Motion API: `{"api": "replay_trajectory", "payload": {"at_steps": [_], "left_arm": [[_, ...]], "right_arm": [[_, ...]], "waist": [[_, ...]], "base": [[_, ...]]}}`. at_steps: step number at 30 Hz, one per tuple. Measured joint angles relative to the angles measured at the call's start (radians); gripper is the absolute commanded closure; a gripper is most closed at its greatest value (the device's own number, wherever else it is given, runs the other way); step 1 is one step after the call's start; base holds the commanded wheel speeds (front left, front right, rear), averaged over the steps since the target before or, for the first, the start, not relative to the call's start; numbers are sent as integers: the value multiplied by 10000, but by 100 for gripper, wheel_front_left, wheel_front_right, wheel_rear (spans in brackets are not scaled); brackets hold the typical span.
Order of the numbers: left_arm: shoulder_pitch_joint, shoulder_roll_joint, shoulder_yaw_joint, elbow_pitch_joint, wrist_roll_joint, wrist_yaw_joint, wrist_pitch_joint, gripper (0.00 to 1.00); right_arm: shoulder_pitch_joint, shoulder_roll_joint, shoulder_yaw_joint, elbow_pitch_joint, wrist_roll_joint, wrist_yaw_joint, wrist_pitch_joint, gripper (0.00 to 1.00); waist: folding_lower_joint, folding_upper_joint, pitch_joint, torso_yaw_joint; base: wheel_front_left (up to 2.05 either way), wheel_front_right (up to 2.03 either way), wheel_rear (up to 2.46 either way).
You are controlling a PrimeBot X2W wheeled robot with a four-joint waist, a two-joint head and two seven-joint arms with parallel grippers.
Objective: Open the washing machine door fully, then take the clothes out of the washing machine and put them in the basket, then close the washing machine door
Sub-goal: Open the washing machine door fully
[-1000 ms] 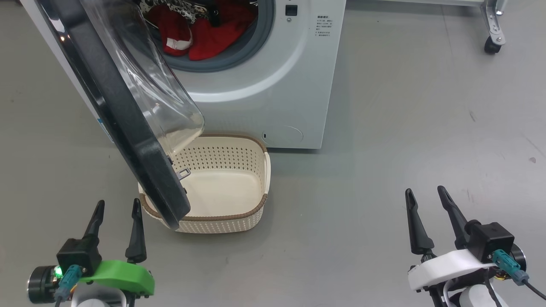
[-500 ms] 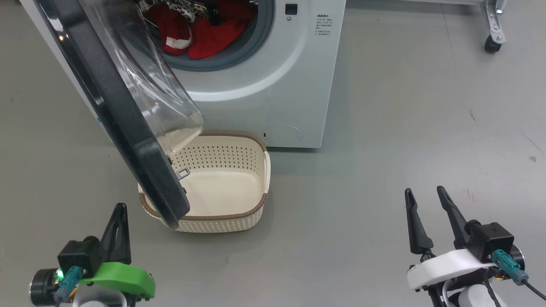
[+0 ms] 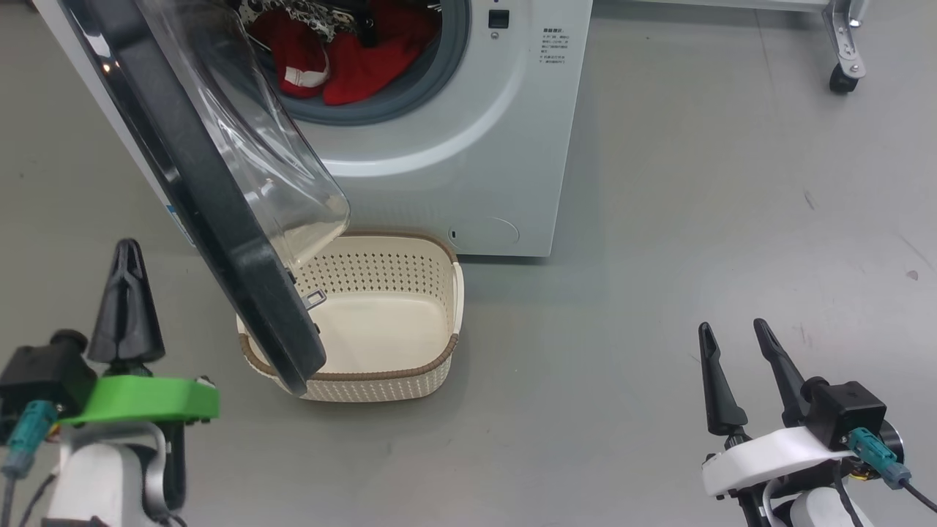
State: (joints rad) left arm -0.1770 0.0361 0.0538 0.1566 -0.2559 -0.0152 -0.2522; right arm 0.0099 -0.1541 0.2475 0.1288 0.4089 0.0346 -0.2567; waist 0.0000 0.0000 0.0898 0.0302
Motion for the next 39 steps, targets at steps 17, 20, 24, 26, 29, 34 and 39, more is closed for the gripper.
{"api": "replay_trajectory", "payload": {"at_steps": [17, 20, 24, 26, 29, 34, 39], "left_arm": [[-1643, 207, -201, -2257, 194, -165, -54, 100], [-1720, 211, -581, -2426, 458, -267, 65, 100], [-1776, 205, -1137, -2617, 617, -443, 378, 100], [-1775, 196, -1377, -2610, 625, -493, 594, 100], [-1734, 174, -1751, -2518, 623, -554, 947, 100], [-1326, 134, -2322, -2184, 533, -665, 1475, 100], [-721, 115, -2886, -1712, 278, -711, 2050, 100]], "right_arm": [[0, 242, -194, 109, -242, 224, 0, 0], [2, 284, -199, 127, -255, 255, 0, 0], [31, 318, -247, 163, -257, 259, 0, 0], [40, 343, -257, 180, -270, 261, 0, 0], [41, 391, -261, 192, -332, 347, 0, 0], [42, 458, -274, 211, -334, 351, 0, 0], [41, 518, -360, 219, -347, 362, 0, 0]], "waist": [[0, 0, -183, -29], [0, 0, -196, -64], [0, 0, -193, -105], [0, 0, -182, -122], [0, 0, -163, -149], [0, 0, -126, -190], [0, 0, -75, -257]], "base": [[0, 0, 0], [0, 0, 0], [0, 0, 0], [0, 0, 0], [0, 0, 0], [0, 0, 0], [0, 0, 0]]}}
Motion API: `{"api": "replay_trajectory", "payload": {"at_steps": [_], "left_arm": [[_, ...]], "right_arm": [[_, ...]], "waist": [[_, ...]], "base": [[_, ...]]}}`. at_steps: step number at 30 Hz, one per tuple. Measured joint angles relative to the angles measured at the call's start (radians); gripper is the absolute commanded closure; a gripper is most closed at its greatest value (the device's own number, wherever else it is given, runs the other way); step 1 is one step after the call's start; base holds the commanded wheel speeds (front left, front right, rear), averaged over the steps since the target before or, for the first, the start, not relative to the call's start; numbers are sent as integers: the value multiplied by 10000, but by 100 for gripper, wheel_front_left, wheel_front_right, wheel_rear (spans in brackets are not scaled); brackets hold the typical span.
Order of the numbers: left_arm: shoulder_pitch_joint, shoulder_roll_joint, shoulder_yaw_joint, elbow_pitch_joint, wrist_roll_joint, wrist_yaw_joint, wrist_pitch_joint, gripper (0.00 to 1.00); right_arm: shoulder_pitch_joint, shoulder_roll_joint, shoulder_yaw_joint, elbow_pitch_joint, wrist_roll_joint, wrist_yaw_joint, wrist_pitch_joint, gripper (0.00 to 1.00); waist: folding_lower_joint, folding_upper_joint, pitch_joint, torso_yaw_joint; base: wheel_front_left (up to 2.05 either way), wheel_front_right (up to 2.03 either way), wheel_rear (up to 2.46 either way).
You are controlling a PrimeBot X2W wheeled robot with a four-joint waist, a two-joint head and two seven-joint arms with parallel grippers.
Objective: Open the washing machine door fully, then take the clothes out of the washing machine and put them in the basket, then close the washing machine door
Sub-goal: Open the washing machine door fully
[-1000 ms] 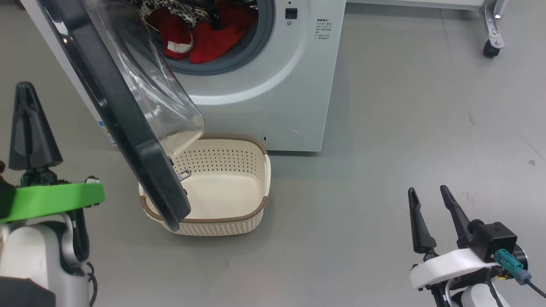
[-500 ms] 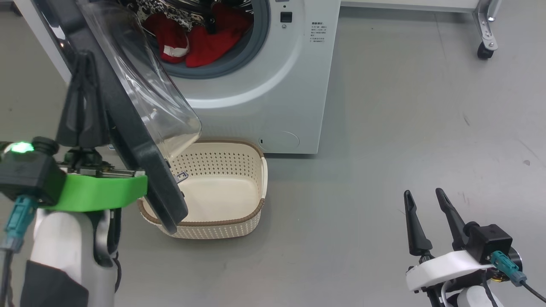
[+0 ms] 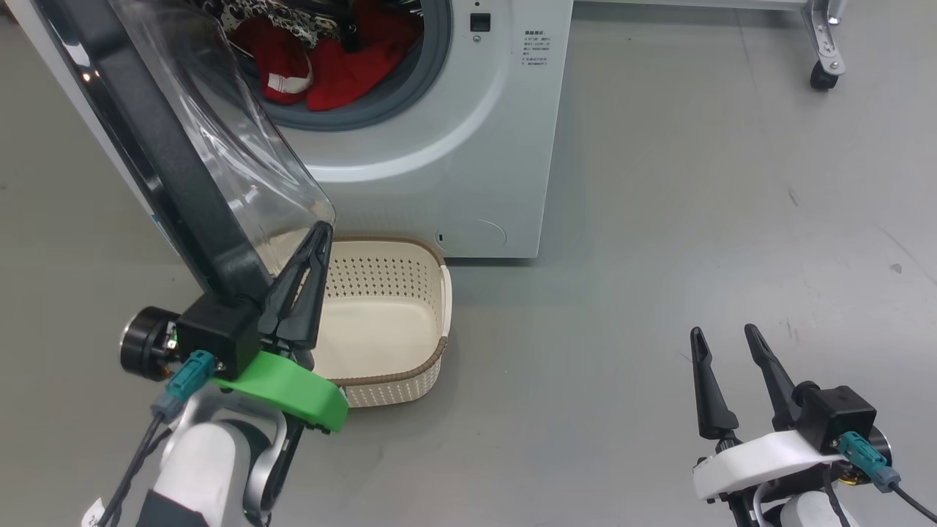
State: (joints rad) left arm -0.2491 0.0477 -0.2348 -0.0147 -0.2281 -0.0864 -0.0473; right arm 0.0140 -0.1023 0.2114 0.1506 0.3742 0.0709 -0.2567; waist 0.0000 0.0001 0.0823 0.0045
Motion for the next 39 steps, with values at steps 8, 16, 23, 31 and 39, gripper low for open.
{"api": "replay_trajectory", "payload": {"at_steps": [8, 16, 23, 31, 39], "left_arm": [[535, -19, -40, 614, -621, 71, 564, 100], [610, -25, 117, 1083, -980, 286, 815, 100], [615, -31, 337, 1386, -1200, 476, 882, 100], [614, -36, 430, 1584, -1317, 564, 901, 100], [608, -61, 485, 1755, -1354, 598, 886, 100]], "right_arm": [[-1, 77, -59, 23, -61, 98, 0, 0], [-1, 115, -98, 92, -73, 167, 0, 0], [-2, 153, -163, 117, -90, 203, 0, 0], [-4, 207, -240, 148, -148, 249, 0, 0], [-7, 238, -282, 173, -165, 313, 0, 0]], "waist": [[0, 0, 68, -117], [0, 0, 133, -235], [0, 0, 177, -326], [0, 0, 248, -363], [0, 0, 293, -308]], "base": [[0, 0, 0], [0, 0, 0], [0, 0, 0], [0, 0, 0], [0, 0, 0]]}}
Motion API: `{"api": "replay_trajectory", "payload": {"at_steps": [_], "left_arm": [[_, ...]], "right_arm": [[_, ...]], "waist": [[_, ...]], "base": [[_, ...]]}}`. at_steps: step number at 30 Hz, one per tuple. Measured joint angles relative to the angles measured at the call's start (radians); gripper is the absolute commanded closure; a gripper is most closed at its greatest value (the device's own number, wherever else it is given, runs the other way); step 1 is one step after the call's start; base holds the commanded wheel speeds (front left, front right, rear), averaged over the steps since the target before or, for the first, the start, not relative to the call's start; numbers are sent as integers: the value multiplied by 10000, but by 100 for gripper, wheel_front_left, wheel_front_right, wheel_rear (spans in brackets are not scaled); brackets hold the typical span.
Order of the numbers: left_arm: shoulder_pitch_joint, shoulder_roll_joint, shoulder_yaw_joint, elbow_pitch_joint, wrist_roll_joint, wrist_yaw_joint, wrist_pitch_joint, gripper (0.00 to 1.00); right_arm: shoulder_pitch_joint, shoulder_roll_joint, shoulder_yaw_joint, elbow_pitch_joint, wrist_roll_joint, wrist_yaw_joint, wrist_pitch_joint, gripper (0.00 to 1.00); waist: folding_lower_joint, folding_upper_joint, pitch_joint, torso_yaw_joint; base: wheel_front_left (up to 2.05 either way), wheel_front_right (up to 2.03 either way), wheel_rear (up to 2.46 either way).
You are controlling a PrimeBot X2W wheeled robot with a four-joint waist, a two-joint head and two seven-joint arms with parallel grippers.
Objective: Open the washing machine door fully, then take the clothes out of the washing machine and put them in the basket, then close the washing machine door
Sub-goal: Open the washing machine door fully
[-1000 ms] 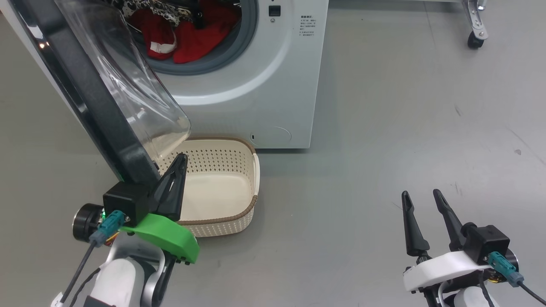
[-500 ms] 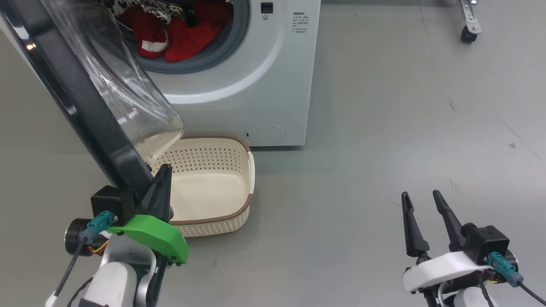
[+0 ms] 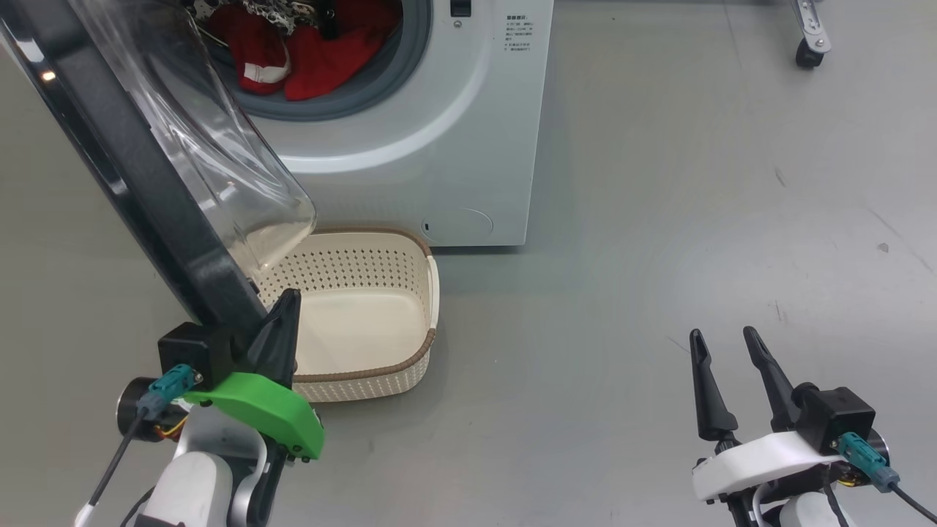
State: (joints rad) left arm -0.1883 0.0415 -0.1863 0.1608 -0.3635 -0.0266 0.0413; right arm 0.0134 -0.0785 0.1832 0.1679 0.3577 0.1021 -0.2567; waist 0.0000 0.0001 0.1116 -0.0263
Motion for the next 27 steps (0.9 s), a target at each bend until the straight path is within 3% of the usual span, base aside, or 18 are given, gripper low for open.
{"api": "replay_trajectory", "payload": {"at_steps": [13, 27], "left_arm": [[-45, -117, -128, 339, -234, 0, -163, 100], [-88, -144, 102, 761, -376, 180, -527, 100]], "right_arm": [[0, 17, -257, 12, -73, 12, 0, 0], [16, 17, -228, 146, -190, 100, 0, 0]], "waist": [[0, 0, 12, 522], [0, 0, -85, 1643]], "base": [[0, 0, 0], [0, 0, 0]]}}
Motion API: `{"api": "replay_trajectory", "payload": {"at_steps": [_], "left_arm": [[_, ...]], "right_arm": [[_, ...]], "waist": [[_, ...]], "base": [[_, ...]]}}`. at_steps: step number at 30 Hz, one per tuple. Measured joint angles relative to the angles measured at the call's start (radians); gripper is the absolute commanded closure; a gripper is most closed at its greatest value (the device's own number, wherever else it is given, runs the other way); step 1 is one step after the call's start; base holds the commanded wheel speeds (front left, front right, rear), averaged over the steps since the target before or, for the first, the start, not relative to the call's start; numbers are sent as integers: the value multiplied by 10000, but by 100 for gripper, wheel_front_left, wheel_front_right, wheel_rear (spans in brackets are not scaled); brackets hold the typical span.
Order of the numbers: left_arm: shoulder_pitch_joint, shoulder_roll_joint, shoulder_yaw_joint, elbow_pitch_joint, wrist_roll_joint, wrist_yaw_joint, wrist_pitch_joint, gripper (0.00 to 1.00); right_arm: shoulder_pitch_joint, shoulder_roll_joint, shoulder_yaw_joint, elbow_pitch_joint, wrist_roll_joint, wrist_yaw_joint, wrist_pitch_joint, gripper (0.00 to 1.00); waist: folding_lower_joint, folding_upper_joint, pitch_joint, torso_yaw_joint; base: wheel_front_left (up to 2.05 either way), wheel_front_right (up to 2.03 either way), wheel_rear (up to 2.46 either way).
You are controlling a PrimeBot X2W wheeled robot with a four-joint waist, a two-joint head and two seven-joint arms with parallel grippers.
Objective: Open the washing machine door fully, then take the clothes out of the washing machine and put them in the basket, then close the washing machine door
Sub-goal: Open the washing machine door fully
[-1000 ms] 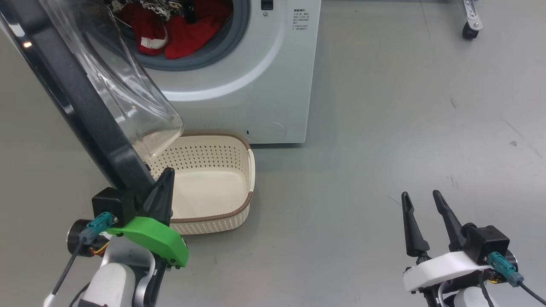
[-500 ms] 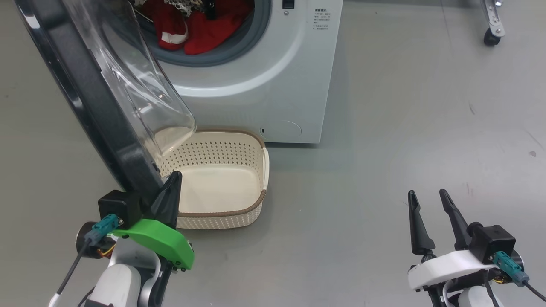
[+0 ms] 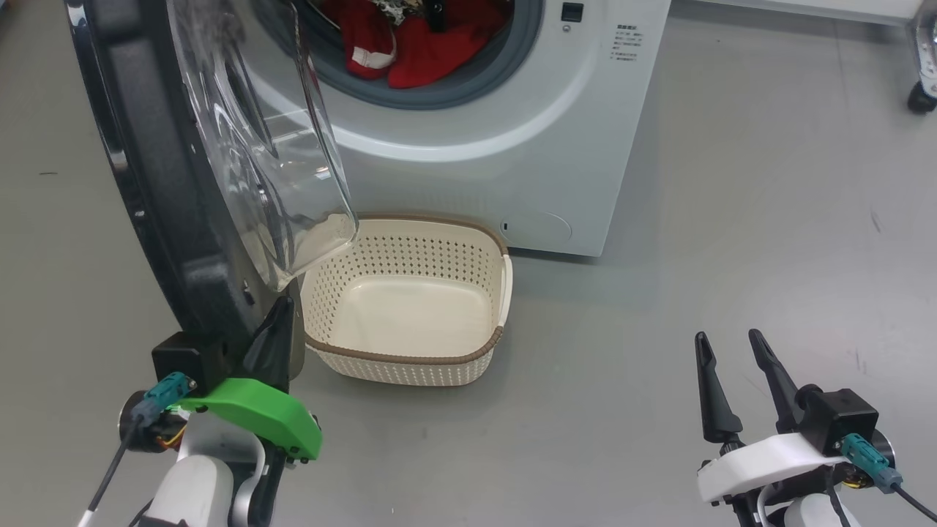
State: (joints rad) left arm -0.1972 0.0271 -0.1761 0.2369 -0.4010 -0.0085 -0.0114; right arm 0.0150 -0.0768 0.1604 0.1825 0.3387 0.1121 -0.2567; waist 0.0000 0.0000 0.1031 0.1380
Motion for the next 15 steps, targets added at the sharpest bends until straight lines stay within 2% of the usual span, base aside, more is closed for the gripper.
{"api": "replay_trajectory", "payload": {"at_steps": [15], "left_arm": [[-81, 67, 894, 117, -399, 384, -357, 100]], "right_arm": [[-9, -207, 418, 104, -336, 12, 0, 0]], "waist": [[0, 0, 383, 1062]], "base": [[0, 0, 0]]}}
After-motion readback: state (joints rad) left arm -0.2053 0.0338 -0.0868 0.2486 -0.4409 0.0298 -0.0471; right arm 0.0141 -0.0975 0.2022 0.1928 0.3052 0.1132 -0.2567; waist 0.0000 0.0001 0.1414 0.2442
